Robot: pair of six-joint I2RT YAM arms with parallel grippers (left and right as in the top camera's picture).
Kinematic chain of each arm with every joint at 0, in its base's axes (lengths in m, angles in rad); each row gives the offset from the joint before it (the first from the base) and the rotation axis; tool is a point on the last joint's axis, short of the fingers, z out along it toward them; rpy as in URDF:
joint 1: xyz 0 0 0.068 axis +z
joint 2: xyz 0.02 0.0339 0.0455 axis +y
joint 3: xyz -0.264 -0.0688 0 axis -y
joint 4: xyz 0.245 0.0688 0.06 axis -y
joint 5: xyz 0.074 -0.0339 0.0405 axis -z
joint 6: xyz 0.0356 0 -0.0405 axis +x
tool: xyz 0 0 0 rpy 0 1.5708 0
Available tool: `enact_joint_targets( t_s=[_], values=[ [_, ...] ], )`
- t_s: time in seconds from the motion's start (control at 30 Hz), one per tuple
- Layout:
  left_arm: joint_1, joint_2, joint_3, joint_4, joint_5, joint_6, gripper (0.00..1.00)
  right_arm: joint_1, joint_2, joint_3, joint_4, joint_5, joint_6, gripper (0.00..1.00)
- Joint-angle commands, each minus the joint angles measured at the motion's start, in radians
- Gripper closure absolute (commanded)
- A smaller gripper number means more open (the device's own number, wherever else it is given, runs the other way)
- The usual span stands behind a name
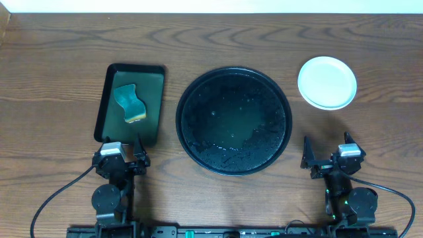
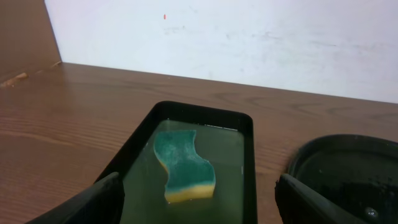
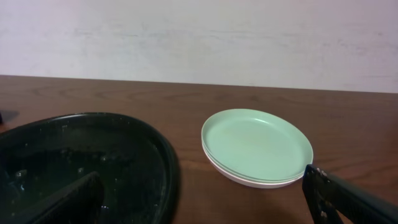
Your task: Clean dirty plates on tray and stack at the side
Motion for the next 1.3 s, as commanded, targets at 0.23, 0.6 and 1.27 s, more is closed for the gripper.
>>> enact_joint_targets(
  t_s=[0.23,0.6,1.27],
  values=[
    [-0.029,-0.010,-0.017,-0.036,0.003,0.054,0.22,0.000,-0.006,-0.001,-0.005,0.006,-0.012,0.01],
    [-0.028,-0.007,-0.017,-0.035,0.003,0.054,0.22,0.000,-0.006,-0.001,-0.005,0.006,-0.012,0.01],
    [-0.028,-0.007,-0.017,-0.035,0.003,0.054,0.22,0.000,-0.006,-0.001,-0.005,0.006,-0.012,0.01]
  ],
)
